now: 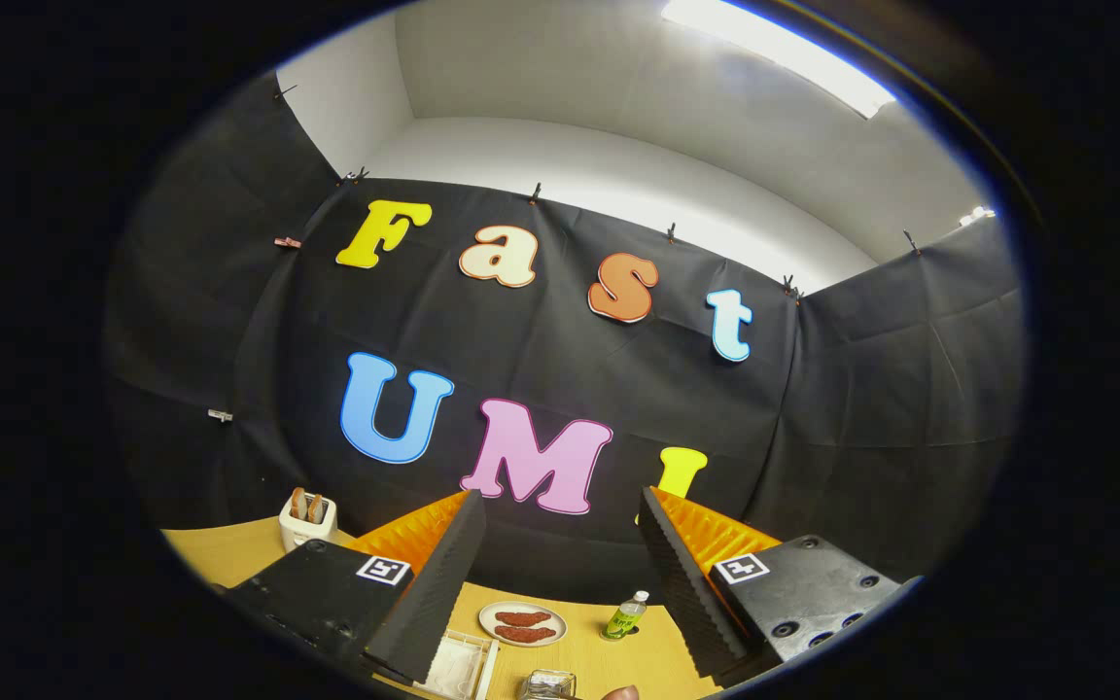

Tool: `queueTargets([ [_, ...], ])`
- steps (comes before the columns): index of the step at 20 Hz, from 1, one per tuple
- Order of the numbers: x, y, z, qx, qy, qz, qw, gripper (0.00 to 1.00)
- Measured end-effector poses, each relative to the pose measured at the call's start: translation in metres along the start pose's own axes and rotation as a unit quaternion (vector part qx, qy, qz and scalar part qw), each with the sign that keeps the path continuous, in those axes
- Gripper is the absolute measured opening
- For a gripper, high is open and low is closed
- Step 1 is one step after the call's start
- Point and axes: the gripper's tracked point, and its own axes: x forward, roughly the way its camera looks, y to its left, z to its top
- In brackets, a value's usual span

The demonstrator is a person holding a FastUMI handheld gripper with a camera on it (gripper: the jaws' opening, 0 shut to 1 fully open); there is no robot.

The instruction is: Take the plate from the dish rack, then take the spoon from the basket and place it into the plate.

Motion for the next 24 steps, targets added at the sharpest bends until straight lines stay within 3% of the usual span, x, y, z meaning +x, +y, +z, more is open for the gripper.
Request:
queueTargets([
  [4, 0.002, 0.004, -0.011, 0.009, 0.022, 0.005, 1.0, 0.97],
  [6, 0.004, 0.023, -0.033, 0.024, 0.069, 0.041, 0.996, 0.97],
  [8, 0.003, 0.05, -0.061, 0.049, 0.132, 0.089, 0.986, 0.97],
  [11, 0.012, 0.076, -0.1, 0.077, 0.218, 0.119, 0.966, 0.97],
  [14, 0.016, 0.106, -0.157, 0.108, 0.347, 0.146, 0.92, 0.97],
  [17, 0.015, 0.135, -0.213, 0.121, 0.475, 0.169, 0.855, 0.97],
  [20, 0.008, 0.146, -0.265, 0.125, 0.572, 0.158, 0.795, 0.91],
  [22, 0.015, 0.16, -0.301, 0.125, 0.619, 0.146, 0.761, 0.86],
  [24, 0.019, 0.168, -0.334, 0.114, 0.654, 0.13, 0.737, 0.86],
])
